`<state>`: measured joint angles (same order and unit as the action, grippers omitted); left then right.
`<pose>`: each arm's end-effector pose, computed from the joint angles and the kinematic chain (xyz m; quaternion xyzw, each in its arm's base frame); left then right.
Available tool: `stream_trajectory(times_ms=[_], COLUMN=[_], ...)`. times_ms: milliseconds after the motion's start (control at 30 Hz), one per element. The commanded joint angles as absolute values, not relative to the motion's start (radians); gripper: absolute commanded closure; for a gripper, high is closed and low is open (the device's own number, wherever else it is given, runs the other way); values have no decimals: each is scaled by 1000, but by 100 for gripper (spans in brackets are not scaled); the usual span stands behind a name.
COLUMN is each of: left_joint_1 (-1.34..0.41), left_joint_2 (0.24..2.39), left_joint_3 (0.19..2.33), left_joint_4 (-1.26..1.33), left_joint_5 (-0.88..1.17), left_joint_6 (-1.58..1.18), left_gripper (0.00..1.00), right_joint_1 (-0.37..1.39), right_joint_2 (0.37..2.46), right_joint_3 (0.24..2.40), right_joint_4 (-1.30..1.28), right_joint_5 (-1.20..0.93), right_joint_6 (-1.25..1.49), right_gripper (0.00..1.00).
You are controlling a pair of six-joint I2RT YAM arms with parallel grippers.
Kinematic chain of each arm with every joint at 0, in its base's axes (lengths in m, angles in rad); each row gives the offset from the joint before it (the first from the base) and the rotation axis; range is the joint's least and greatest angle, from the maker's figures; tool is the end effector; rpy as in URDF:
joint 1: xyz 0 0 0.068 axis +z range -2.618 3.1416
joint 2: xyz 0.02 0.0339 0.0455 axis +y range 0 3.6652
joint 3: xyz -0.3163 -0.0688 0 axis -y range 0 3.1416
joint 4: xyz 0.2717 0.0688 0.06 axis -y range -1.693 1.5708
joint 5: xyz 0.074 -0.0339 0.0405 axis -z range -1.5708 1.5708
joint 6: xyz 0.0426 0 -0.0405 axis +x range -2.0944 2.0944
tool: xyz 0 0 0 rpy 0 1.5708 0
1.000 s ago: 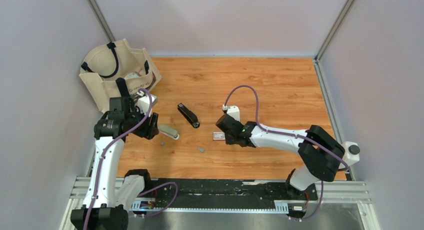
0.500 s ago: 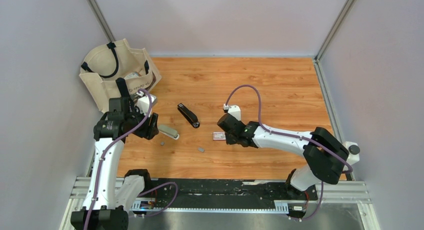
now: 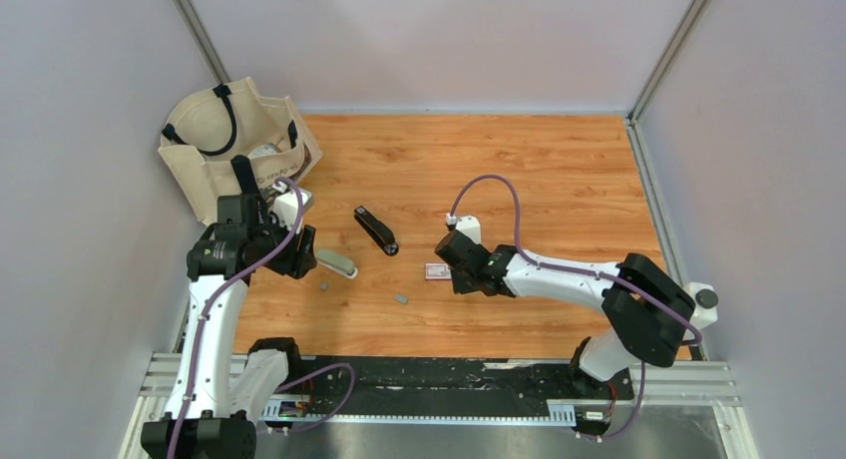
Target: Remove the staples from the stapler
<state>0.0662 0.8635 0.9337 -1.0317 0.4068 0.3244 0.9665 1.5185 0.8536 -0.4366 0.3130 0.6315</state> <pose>0.1468 -0.0072 0.3401 0.1804 0.9187 -0.1320 0.3256 0.1847 0.2444 0.2068 -0.1244 0.9533 0.0589 0.2688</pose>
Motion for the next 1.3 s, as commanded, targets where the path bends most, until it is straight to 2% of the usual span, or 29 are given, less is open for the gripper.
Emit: stream_trajectory(times_ms=[0, 1267], left_joint_1=[72, 71], left_joint_2=[853, 856], left_joint_3=[927, 927], left_joint_4=[-1026, -1029], left_joint_5=[422, 428], left_joint_6=[342, 344], left_gripper=[40, 40], right_joint_1=[969, 920], right_joint_2=[1540, 1601], right_joint_3=[864, 916], right_joint_4=[-428, -390], right_joint_5=[311, 304], right_joint_6=[629, 569], right_gripper=[100, 100])
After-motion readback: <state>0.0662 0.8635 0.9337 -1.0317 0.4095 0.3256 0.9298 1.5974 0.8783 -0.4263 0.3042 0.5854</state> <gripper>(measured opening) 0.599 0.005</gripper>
